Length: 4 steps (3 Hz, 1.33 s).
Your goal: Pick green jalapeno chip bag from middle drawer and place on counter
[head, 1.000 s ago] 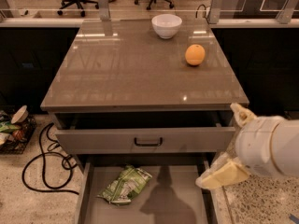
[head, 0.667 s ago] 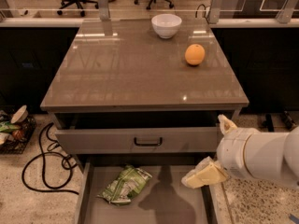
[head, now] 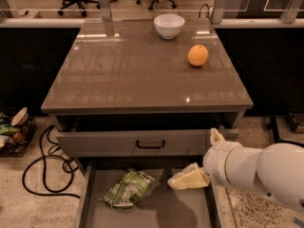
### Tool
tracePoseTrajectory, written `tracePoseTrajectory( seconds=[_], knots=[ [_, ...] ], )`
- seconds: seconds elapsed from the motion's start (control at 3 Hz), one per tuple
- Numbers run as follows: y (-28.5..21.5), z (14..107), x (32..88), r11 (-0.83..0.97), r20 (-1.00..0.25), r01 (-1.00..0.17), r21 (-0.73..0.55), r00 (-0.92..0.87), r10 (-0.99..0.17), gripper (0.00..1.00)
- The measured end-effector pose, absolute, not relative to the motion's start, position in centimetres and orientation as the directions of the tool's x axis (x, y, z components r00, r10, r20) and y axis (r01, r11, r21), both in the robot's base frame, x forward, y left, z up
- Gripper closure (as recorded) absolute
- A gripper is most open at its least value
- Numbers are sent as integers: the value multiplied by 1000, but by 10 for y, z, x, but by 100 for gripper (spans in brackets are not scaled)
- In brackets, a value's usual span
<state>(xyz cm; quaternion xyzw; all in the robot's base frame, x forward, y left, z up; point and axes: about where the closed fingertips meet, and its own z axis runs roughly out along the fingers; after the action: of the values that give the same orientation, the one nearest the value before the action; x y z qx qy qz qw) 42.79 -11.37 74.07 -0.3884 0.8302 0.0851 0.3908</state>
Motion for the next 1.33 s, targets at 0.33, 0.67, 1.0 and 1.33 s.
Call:
tracePoseTrajectory(
  seconds=[0.33, 0.67, 1.0, 1.33],
  knots=[
    [-109, 737, 430, 690, -724, -708, -152, -396, -565, 0],
    [-107, 733, 433, 688, -726, -710, -147, -395, -563, 0],
    [-109, 706, 440, 696, -746, -707, -125, -396, -536, 0],
    [-114, 660, 444, 722, -792, -678, -134, -365, -490, 0]
  ],
)
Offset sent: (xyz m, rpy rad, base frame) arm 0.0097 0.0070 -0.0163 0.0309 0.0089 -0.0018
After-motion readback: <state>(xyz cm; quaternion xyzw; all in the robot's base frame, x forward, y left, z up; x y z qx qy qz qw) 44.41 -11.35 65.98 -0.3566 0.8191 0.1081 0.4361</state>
